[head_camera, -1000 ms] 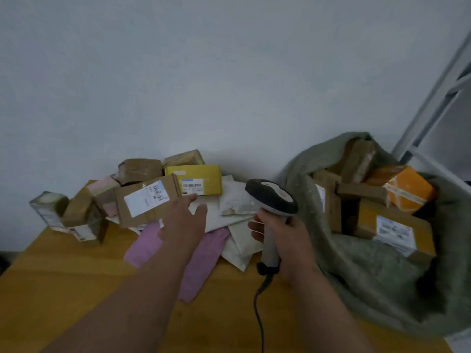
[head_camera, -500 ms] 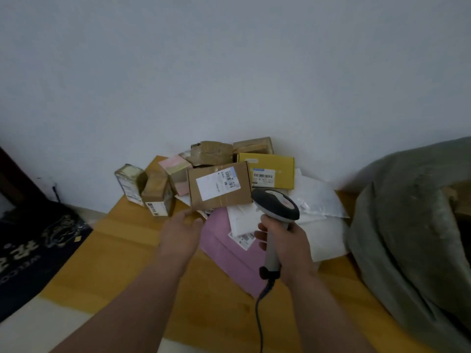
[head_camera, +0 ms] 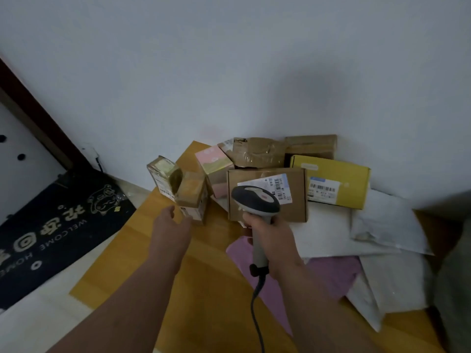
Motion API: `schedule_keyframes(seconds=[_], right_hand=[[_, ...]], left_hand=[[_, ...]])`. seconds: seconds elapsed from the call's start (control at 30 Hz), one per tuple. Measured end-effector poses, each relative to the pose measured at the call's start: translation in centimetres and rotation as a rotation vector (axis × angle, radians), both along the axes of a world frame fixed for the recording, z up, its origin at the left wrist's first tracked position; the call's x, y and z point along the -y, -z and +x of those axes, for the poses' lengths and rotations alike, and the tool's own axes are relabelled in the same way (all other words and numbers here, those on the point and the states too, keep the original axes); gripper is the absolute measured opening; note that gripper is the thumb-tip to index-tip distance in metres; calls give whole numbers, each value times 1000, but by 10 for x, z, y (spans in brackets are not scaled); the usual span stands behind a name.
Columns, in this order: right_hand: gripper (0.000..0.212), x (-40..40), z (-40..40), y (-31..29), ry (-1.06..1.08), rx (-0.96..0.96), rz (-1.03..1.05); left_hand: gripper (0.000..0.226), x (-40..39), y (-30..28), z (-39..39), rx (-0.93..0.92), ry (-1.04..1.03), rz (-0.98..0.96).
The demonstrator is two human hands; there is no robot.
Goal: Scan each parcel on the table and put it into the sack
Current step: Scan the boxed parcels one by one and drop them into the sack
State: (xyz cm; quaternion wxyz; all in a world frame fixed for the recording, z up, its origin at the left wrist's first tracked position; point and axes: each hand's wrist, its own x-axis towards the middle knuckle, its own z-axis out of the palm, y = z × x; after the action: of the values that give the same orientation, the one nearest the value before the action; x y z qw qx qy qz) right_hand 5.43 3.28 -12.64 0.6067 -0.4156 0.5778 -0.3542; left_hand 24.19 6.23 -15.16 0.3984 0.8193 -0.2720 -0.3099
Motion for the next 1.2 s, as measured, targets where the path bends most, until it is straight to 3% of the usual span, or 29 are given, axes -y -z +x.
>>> schedule_keyframes(seconds=[0.2,0.33,0.53,0.63,0.73,0.87,1.1,1.2], right_hand=[[15,22,49,0,-55,-42,16],[20,40,92,1,11,-58,18],[12,52,145,13,153,-46,18],[11,50,157,16,221,-36,-9],[8,47,160,14,253,-39,-16],[11,41,159,10,303,-42,-11],[13,25,152,5,301,-14,-30],[17,16,148,-1,278,21,-43]], left_hand=[[61,28,10,51,-52,-33,-6],[72,58,6,96,89,26,50],[90,101,-9,146,500,435,234],[91,117,-6,158,562,667,331],[82,119,-2,163,594,765,345],[65,113,5,170,626,710,276],[44,81,11,180,265,328,108],[44,58,9,185,-24,5,-6]])
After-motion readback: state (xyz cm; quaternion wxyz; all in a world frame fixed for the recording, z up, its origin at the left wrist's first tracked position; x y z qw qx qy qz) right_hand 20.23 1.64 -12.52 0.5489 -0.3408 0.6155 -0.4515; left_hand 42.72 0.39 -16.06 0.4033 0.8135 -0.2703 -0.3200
